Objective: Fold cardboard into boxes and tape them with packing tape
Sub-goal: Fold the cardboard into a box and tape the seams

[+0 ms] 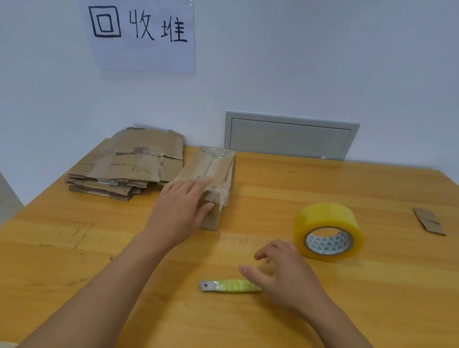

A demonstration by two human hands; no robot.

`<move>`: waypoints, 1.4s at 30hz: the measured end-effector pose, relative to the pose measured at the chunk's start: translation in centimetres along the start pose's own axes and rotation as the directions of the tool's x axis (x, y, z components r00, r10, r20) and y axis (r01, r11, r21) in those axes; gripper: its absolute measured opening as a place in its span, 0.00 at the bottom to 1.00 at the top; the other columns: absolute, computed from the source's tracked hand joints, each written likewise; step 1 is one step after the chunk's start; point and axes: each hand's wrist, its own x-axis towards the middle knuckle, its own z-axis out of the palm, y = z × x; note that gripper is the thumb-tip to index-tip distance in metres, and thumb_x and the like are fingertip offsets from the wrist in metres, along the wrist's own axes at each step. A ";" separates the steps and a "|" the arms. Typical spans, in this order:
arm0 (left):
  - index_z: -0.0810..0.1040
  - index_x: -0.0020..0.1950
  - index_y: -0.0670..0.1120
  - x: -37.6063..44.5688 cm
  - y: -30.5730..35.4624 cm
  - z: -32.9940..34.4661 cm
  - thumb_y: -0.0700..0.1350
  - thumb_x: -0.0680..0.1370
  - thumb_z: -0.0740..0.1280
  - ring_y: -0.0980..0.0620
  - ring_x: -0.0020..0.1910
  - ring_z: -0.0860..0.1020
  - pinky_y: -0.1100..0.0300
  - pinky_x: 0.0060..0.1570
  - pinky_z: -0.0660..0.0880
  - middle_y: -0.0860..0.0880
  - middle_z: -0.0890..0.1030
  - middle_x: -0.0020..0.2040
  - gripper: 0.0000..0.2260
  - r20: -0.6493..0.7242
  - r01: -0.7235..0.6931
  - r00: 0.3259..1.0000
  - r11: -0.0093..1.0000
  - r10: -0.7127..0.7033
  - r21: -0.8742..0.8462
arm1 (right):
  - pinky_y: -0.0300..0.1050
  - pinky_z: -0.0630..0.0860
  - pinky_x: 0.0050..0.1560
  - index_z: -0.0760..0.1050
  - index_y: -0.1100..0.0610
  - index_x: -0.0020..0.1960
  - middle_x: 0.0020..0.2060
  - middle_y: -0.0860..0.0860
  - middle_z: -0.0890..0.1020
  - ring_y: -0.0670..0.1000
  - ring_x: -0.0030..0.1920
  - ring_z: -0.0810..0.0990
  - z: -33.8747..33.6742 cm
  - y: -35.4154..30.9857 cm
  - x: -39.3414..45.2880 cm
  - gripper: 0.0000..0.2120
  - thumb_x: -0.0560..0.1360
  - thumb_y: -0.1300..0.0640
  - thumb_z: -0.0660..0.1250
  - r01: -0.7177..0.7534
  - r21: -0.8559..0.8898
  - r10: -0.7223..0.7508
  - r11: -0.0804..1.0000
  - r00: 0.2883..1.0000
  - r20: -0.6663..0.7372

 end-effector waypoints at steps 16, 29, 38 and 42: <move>0.58 0.78 0.50 -1.7 0.1 0.9 0.42 0.77 0.70 0.66 0.66 0.65 0.72 0.64 0.64 0.57 0.66 0.70 0.33 0.118 0.432 0.862 0.593 -0.493 -0.680 | 0.43 0.62 0.74 0.46 0.52 0.81 0.79 0.45 0.54 0.44 0.77 0.56 4.4 -5.9 8.2 0.41 0.77 0.50 0.66 0.136 0.367 -0.056 0.920 0.974 -0.221; 0.66 0.74 0.46 0.1 2.1 3.5 0.31 0.78 0.63 0.62 0.67 0.73 0.67 0.65 0.71 0.50 0.75 0.69 0.25 0.101 0.372 0.801 0.359 -0.591 -0.856 | 0.40 0.70 0.70 0.59 0.55 0.79 0.71 0.47 0.73 0.39 0.67 0.72 3.7 -3.3 12.2 0.33 0.77 0.64 0.67 0.066 0.686 0.107 0.725 0.972 -0.208; 0.65 0.74 0.47 -0.2 3.0 4.2 0.30 0.78 0.63 0.63 0.68 0.72 0.64 0.67 0.71 0.52 0.75 0.69 0.26 0.089 0.329 0.839 0.370 -0.537 -0.869 | 0.28 0.69 0.63 0.62 0.51 0.78 0.68 0.43 0.74 0.39 0.66 0.73 4.0 -2.3 11.6 0.31 0.78 0.62 0.67 0.132 0.660 0.137 0.740 0.931 -0.340; 0.68 0.70 0.53 0.0 3.6 4.1 0.29 0.78 0.62 0.66 0.66 0.72 0.66 0.65 0.71 0.64 0.74 0.64 0.26 0.076 0.310 0.839 0.359 -0.539 -0.880 | 0.34 0.73 0.63 0.66 0.50 0.75 0.65 0.42 0.76 0.40 0.63 0.75 3.9 -1.7 11.7 0.27 0.79 0.63 0.66 0.143 0.665 0.151 0.733 0.919 -0.364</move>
